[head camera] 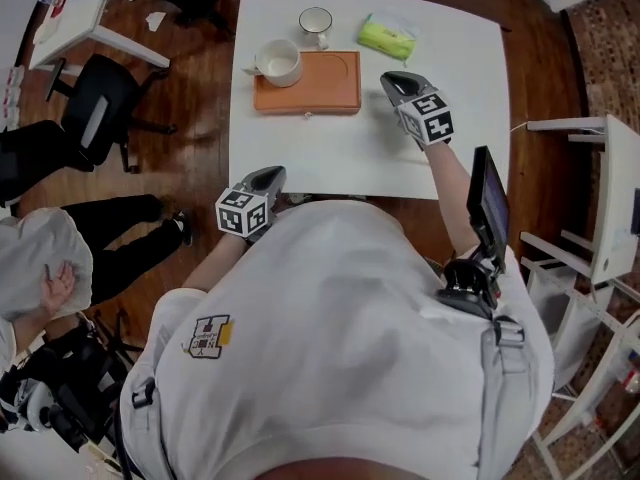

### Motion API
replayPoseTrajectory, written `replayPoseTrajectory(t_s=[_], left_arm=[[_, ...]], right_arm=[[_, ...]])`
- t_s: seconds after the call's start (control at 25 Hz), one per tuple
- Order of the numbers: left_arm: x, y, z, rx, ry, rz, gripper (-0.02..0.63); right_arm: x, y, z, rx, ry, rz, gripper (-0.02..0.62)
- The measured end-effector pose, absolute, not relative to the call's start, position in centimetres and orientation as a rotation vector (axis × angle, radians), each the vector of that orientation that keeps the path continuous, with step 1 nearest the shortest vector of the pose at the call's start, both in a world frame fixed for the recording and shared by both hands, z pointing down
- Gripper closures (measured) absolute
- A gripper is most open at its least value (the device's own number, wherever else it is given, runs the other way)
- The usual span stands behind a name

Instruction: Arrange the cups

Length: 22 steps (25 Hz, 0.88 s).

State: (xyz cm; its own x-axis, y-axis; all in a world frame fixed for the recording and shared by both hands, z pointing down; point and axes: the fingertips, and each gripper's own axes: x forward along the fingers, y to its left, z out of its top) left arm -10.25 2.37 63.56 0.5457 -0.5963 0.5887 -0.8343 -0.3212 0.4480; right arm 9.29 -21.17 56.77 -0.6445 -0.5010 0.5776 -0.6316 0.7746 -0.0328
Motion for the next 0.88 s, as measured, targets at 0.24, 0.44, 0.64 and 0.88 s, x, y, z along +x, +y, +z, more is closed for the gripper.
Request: replayPoseTrajectory(t_s=[0.24,0.44,0.64,0.88], left_arm=[[-12.8,2.8,63.5,1.978,-1.224,0.388,0.606],[-14.7,3.3,63.9,1.914,-1.280,0.353,0.606],[-15.9,3.6,63.9,1.872,-1.330,0.312,0.606],[-17.5,3.4,65.0,1.822,-1.373,0.234,0.606]], right_arm=[[4.2,-27.6,55.8,0.730,-2.405,0.258,0.482],[-0.4,-30.7,57.4,0.607,-2.351,0.272,0.340],[-3.4,-32.8,57.7,0.481,-2.260,0.202,0.241],[-7.3,-34.1,60.2,0.224,-2.053,0.043,0.149]])
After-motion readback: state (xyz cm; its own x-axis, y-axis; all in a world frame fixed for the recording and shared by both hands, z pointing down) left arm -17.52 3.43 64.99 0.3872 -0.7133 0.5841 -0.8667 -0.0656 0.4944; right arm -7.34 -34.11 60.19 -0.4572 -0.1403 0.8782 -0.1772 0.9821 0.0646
